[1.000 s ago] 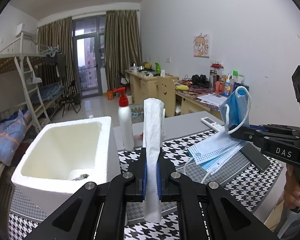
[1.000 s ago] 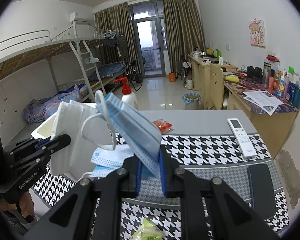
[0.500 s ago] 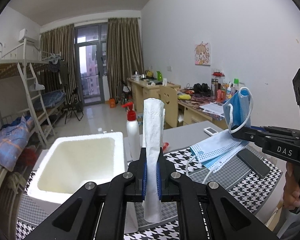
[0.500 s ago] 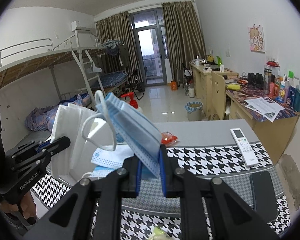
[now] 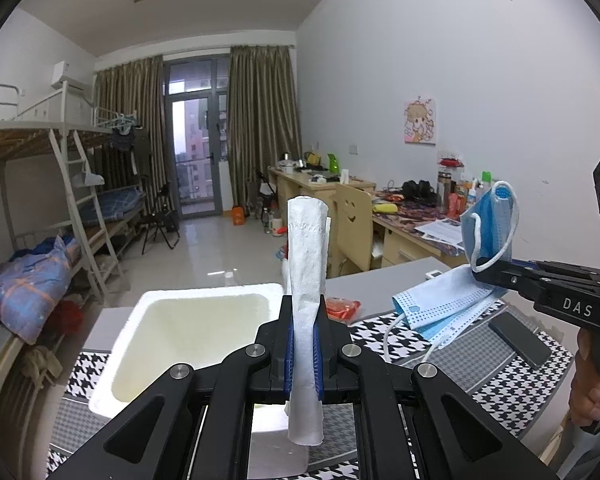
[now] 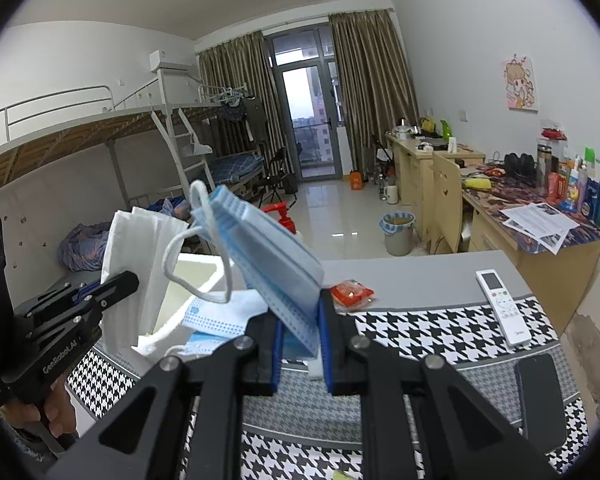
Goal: Organize soft objects
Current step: 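Lower the white tissue into the foam box and open the left tool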
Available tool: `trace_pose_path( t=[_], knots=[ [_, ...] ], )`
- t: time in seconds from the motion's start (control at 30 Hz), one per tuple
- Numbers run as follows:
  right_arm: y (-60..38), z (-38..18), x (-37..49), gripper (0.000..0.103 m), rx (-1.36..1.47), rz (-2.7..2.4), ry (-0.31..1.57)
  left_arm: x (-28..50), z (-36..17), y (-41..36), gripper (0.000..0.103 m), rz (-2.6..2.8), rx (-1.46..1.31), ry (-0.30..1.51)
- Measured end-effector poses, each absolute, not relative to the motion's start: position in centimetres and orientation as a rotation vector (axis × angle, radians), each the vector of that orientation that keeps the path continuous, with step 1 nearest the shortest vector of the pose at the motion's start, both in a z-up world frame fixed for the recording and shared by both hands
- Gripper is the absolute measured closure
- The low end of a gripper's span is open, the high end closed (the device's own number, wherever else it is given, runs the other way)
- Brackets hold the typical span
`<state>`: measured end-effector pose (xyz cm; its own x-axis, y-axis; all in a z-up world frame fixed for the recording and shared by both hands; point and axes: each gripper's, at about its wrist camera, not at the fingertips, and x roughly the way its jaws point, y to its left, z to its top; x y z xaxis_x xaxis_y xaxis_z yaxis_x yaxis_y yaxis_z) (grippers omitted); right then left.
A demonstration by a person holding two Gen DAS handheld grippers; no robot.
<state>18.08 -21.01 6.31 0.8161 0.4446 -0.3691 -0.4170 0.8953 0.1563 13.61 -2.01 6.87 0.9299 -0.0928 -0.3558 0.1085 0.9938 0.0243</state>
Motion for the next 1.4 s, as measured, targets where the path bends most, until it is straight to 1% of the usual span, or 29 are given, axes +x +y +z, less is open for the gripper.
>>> trace_pose_path(
  t=[0.77, 1.23, 1.27, 1.3, 1.37, 1.4],
  knots=[
    [-17.0, 6.9, 19.6, 0.084, 0.071, 0.543, 0.409, 14.0, 7.3, 1.6, 0.095, -0.006, 0.014, 0.345],
    [-14.9, 6.7, 20.3, 0.084, 0.043, 0.547, 0.430, 16.2, 5.3, 3.9, 0.094, 0.028, -0.003, 0.411],
    [-14.8, 6.7, 20.3, 0.084, 0.043, 0.546, 0.431, 16.4, 5.2, 4.2, 0.093, 0.028, -0.004, 0.419],
    [-14.7, 6.7, 20.3, 0.084, 0.043, 0.545, 0.431, 16.7, 5.0, 4.3, 0.090, 0.026, -0.006, 0.429],
    [-14.7, 6.7, 20.4, 0.084, 0.044, 0.540, 0.430, 16.9, 4.7, 4.7, 0.076, 0.025, -0.008, 0.440],
    [-14.7, 6.6, 20.5, 0.084, 0.048, 0.539, 0.432, 17.0, 4.6, 4.9, 0.060, 0.032, -0.012, 0.444]
  ],
)
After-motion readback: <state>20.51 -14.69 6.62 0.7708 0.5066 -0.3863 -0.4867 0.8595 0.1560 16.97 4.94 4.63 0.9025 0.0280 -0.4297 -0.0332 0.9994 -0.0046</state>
